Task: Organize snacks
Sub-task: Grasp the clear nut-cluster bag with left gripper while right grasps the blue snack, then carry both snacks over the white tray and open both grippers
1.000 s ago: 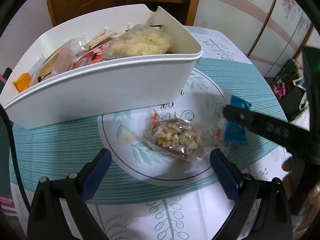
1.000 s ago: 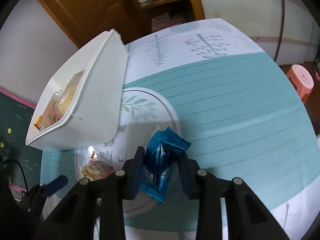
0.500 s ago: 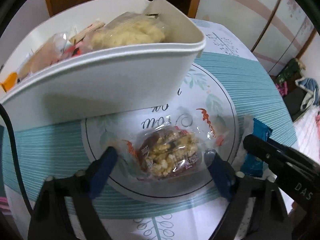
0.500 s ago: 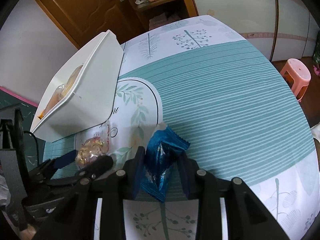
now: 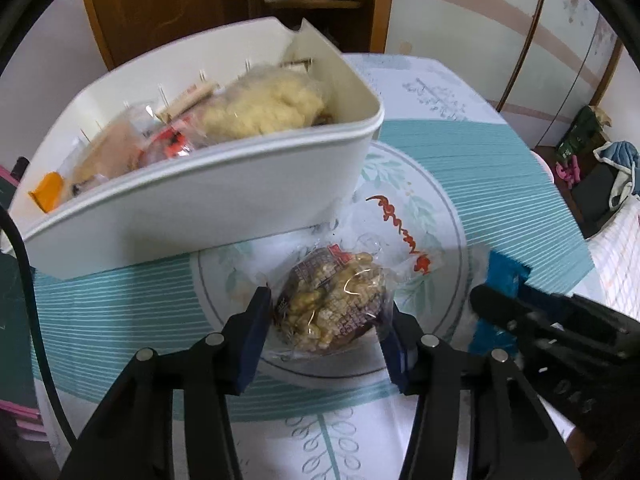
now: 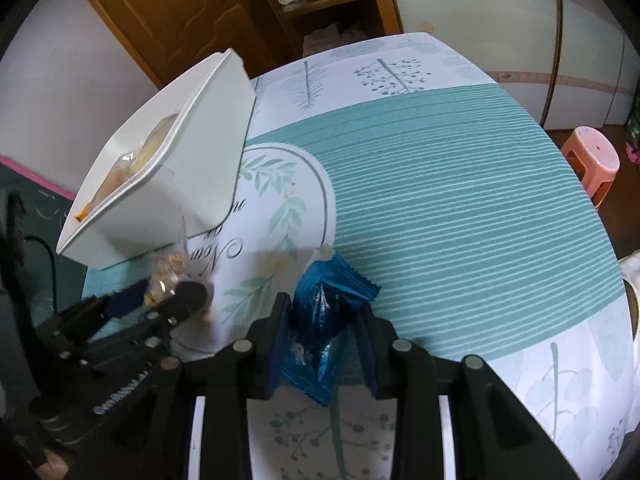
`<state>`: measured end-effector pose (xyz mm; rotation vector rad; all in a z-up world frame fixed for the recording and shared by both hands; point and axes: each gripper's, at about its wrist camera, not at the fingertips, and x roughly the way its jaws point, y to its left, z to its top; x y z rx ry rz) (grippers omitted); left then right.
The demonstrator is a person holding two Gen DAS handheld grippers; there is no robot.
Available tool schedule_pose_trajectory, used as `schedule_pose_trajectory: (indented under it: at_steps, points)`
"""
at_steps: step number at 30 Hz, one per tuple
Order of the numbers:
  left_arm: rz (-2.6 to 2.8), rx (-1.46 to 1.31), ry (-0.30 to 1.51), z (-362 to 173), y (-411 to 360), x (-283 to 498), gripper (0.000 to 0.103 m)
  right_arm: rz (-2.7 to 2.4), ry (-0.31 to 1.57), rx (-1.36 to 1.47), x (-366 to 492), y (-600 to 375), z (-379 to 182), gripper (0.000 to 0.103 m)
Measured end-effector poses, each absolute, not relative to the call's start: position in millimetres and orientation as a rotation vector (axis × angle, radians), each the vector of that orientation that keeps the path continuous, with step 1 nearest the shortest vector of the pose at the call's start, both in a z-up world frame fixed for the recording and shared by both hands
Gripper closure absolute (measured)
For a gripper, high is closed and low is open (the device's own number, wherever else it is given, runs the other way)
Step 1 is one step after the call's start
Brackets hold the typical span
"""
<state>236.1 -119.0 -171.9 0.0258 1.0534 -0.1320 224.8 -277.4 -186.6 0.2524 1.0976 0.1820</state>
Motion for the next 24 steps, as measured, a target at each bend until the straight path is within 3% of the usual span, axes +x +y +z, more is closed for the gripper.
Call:
schedule_pose_trajectory:
  at_steps: [11, 24]
  points:
    - [-0.123, 0.015, 0.995, -130.8, -95.4, 195.1, 0.053, 0.229, 1.071, 0.162, 193.3, -242.3, -159.7, 0.073]
    - [-0.022, 0.117, 0.846, -34.6, -25.7, 172.6, 0.053, 0.315, 0.901, 0.048, 168.4, -194.6, -62.6, 0.073]
